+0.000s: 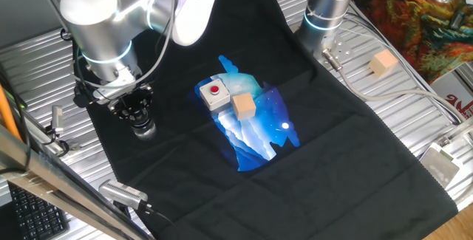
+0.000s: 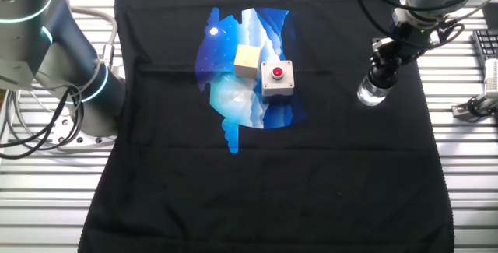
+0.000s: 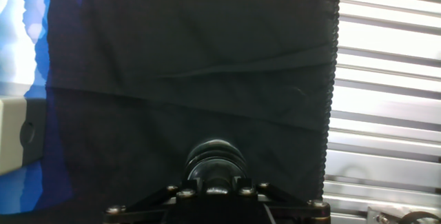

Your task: Screw the lid onto the jar

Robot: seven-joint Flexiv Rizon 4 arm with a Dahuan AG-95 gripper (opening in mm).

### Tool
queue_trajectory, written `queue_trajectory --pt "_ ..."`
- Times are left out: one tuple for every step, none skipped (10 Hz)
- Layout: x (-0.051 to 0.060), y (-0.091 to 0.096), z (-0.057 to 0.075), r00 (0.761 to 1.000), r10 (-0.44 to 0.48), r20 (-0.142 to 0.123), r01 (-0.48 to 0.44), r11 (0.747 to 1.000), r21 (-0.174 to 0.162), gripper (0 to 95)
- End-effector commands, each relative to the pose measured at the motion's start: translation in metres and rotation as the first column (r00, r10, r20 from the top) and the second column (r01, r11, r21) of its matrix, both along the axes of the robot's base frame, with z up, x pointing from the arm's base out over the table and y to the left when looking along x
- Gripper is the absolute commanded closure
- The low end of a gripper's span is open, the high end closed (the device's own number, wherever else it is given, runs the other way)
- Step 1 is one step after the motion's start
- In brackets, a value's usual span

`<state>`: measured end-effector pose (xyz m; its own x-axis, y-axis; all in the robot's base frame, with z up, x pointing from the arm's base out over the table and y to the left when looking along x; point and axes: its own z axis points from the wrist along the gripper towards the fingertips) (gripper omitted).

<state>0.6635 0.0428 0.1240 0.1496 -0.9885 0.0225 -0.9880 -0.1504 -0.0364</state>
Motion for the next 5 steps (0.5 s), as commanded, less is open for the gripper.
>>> queue_trajectory --pt "0.0005 0.0 -0.0002 1.0 -0.007 -0.001 0.007 1.0 0.012 95.0" --pt "0.0005 0.0 -0.0002 1.0 -0.006 -0.003 0.006 1.0 0.006 95.0" --pt "0.0005 -0.0001 -0.0003 1.0 -0.006 0.0 0.006 1.0 0.005 95.0" --pt "0.0006 -0.0001 -0.0008 1.0 -0.009 0.002 0.009 1.0 0.009 95.0" --pt "0.0007 -0.0001 -0.0012 1.0 -0.008 0.003 0.008 1.0 0.012 95.0"
